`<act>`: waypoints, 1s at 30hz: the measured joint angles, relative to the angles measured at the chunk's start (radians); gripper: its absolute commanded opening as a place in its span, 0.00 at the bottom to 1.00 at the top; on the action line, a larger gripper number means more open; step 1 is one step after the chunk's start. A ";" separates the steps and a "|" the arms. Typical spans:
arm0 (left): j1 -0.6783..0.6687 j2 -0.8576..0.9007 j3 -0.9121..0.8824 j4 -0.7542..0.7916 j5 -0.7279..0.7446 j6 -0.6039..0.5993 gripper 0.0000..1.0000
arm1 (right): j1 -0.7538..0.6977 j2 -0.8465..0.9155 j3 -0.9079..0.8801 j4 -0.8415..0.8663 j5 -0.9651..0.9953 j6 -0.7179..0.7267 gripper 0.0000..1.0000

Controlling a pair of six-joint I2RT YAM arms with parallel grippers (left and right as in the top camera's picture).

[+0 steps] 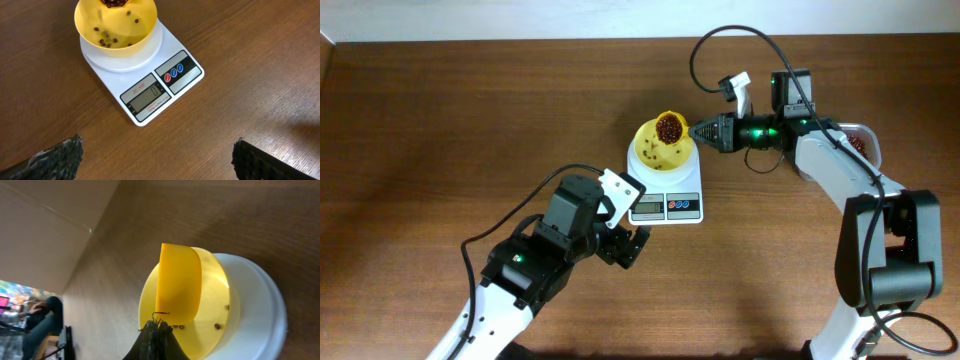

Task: Scoop item into bowl and weigh 50g on scale
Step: 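Tilt the scoop with the right gripper to pour beans into the bowl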

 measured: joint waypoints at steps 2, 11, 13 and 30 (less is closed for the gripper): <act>0.000 0.000 0.000 0.000 0.000 0.000 0.99 | 0.000 0.000 0.000 0.000 0.008 -0.067 0.04; 0.000 0.000 0.000 0.000 0.000 0.000 0.99 | 0.000 0.000 0.000 0.003 0.017 -0.444 0.04; 0.000 0.000 0.000 0.000 0.000 0.000 0.99 | 0.003 0.000 0.000 0.003 0.019 -0.528 0.04; 0.000 0.000 0.000 0.000 0.000 0.000 0.99 | 0.055 0.000 0.000 0.000 0.033 -1.103 0.04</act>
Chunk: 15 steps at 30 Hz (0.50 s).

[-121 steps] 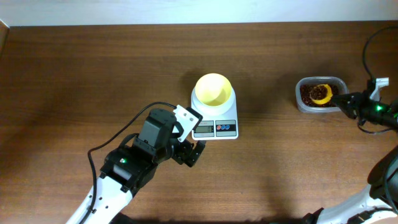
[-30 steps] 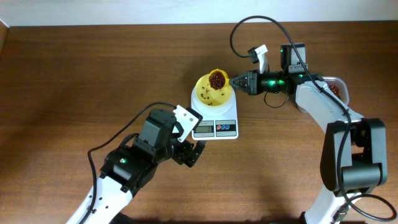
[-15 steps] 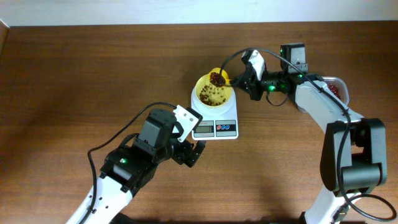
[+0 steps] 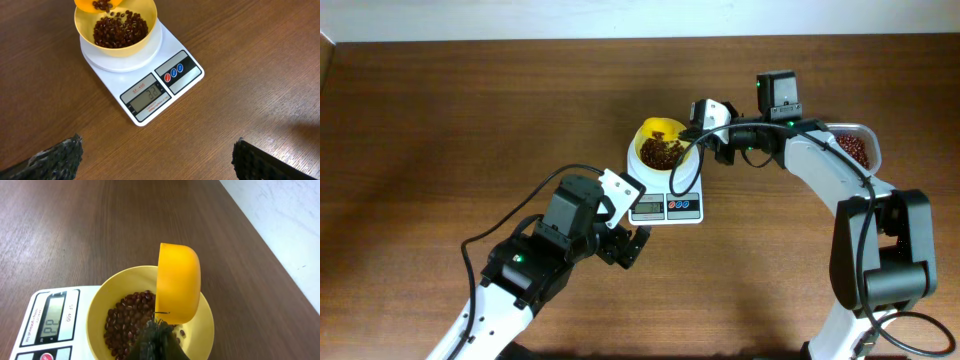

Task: Scoop item into bowl and weigh 50g on scale
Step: 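Tilt the scoop with the right gripper to pour beans into the bowl, then return the empty scoop with the right gripper to the bean tub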

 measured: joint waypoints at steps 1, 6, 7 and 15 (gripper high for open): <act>0.000 0.000 0.000 0.000 0.000 0.000 0.99 | 0.000 0.000 0.000 0.000 0.011 -0.026 0.04; 0.000 0.000 0.000 0.000 0.000 0.000 0.99 | 0.000 0.000 0.000 0.000 0.070 -0.091 0.04; 0.000 0.000 0.000 0.000 0.000 0.000 0.99 | 0.000 0.000 0.000 0.000 0.074 -0.098 0.04; 0.000 0.000 0.000 0.000 0.000 0.000 0.99 | 0.000 -0.010 0.000 -0.010 0.080 0.035 0.04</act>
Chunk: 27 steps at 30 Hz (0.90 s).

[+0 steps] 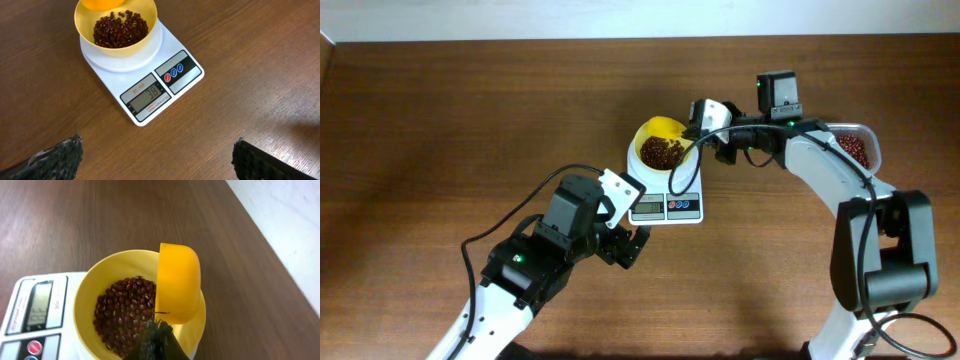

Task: Scoop item into bowl and weigh 50g on scale
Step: 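Return the empty scoop with the right gripper to the bean tub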

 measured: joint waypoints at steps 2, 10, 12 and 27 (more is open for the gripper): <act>0.000 0.000 0.000 0.000 0.000 0.000 0.99 | 0.000 -0.045 -0.001 -0.003 0.003 0.147 0.04; 0.000 0.000 0.000 0.000 0.000 0.000 0.99 | -0.025 -0.309 -0.001 -0.002 0.003 0.821 0.04; 0.000 0.000 0.000 -0.001 0.000 0.000 0.99 | -0.081 -0.354 -0.001 -0.002 0.000 0.987 0.04; 0.000 0.001 0.000 -0.003 0.000 0.000 0.99 | -0.491 -0.399 0.000 -0.435 0.426 0.968 0.04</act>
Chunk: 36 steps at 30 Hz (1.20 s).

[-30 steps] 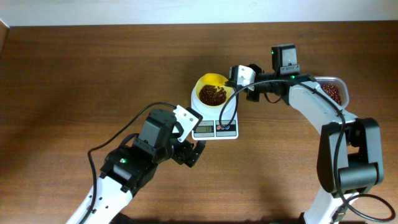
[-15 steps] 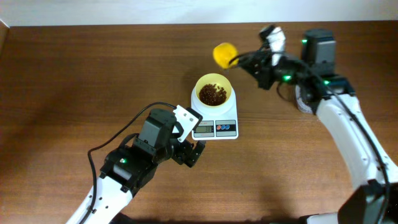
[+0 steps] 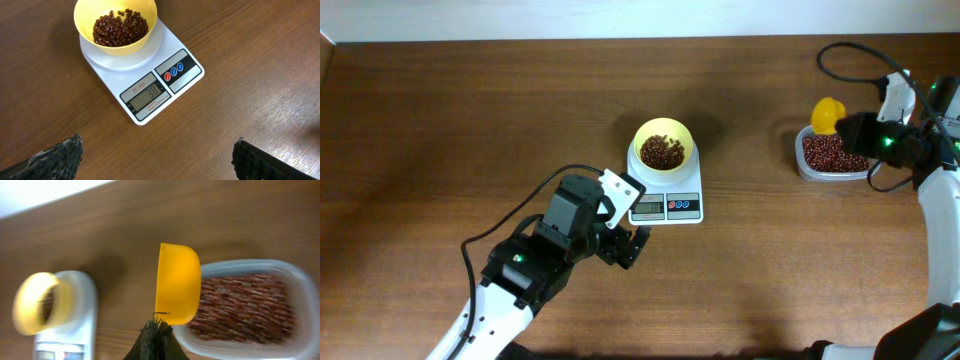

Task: Scoop item into bowl and weigh 50g on scale
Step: 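Return the empty scoop with the right gripper to the bean tub, then dip the scoop into the red beans with the right gripper and scoop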

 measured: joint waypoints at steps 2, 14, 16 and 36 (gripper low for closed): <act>0.000 0.000 0.000 0.000 0.000 0.000 0.99 | 0.000 0.000 0.000 -0.018 0.122 -0.019 0.04; 0.000 0.000 0.000 0.000 0.000 0.000 0.99 | 0.000 0.091 0.000 -0.071 0.336 -0.034 0.04; 0.000 0.000 0.000 0.000 0.000 0.000 0.99 | 0.000 0.118 0.000 -0.071 0.336 -0.034 0.04; 0.000 0.000 0.000 0.000 0.000 0.000 0.99 | 0.000 0.221 -0.043 -0.040 0.148 -0.042 0.04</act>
